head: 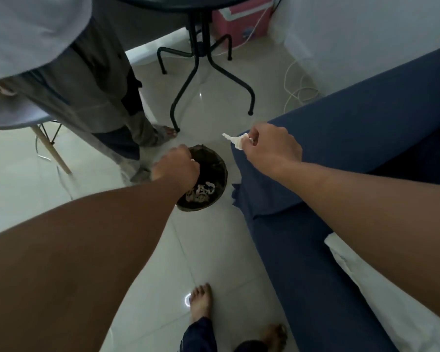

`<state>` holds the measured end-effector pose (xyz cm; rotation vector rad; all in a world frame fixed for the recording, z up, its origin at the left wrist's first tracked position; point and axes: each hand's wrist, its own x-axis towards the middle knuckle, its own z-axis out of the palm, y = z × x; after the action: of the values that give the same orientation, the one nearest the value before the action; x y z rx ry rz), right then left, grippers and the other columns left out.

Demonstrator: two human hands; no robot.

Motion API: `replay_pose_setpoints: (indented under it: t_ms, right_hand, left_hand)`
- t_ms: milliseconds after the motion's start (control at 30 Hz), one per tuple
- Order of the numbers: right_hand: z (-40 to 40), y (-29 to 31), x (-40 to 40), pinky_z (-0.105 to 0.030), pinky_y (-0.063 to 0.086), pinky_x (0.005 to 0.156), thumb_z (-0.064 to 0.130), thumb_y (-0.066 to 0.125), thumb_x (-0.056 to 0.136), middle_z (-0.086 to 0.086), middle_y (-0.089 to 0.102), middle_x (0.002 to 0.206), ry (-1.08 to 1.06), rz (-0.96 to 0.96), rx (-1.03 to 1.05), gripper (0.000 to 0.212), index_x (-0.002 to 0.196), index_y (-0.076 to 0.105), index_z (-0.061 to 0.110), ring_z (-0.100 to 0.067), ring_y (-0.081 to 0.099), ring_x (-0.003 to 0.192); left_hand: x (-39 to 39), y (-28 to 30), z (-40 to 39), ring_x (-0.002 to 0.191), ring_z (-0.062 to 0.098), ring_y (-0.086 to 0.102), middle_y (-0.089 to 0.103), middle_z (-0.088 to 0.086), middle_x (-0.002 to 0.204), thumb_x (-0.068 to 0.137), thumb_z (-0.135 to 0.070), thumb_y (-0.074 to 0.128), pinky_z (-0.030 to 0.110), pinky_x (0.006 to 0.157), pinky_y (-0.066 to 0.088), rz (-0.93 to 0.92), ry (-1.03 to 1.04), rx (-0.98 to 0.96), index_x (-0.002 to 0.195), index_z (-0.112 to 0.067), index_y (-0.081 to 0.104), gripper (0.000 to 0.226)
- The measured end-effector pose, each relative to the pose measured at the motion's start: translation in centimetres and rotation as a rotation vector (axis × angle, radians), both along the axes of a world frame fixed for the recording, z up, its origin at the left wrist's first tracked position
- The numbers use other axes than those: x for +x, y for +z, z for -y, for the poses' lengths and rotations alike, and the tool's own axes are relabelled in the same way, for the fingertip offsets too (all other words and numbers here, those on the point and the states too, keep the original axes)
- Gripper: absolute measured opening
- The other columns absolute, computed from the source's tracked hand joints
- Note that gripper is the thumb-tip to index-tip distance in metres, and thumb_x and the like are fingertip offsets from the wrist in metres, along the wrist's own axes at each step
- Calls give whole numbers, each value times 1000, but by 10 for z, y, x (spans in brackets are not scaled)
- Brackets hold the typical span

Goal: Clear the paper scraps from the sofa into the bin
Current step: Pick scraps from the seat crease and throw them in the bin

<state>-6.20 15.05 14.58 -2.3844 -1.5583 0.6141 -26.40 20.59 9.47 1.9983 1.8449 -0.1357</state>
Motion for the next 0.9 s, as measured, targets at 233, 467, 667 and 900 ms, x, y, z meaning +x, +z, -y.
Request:
replay_pose_setpoints:
  t_ms: [233,467,667,900]
  right_hand:
    - [-31,-20,-43,-34,44,69,40,53,103,6,66,100,32,1,-4,15,102,60,28,-21,61,89]
    - [-58,-32,-78,-31,39,65,37,54,103,6,64,103,46,-18,-18,14,109,62,27,-18,58,87]
    - [-72,-45,-107,-29,37,58,33,55,101,1,66,103,56,-52,-62,15,108,63,23,-21,63,89]
    - [-77,-54,-125,-34,52,85,37,53,105,-9,64,132,113,-111,-190,38,139,60,20,-29,62,115]
  left_hand:
    - [-32,-21,-26,109,32,62,64,8,120,98,-36,48,44,88,52,37,51,-7,125,-19,59,34]
    - [-65,-34,-35,112,31,62,63,6,124,101,-35,51,45,89,53,56,52,-7,135,-21,55,37]
    - [-99,-32,-41,111,30,62,61,4,130,99,-30,52,45,89,52,56,88,-18,140,-24,53,42]
    - [-120,-20,-48,100,26,60,64,4,125,98,-26,55,37,74,42,60,114,35,137,-26,55,40]
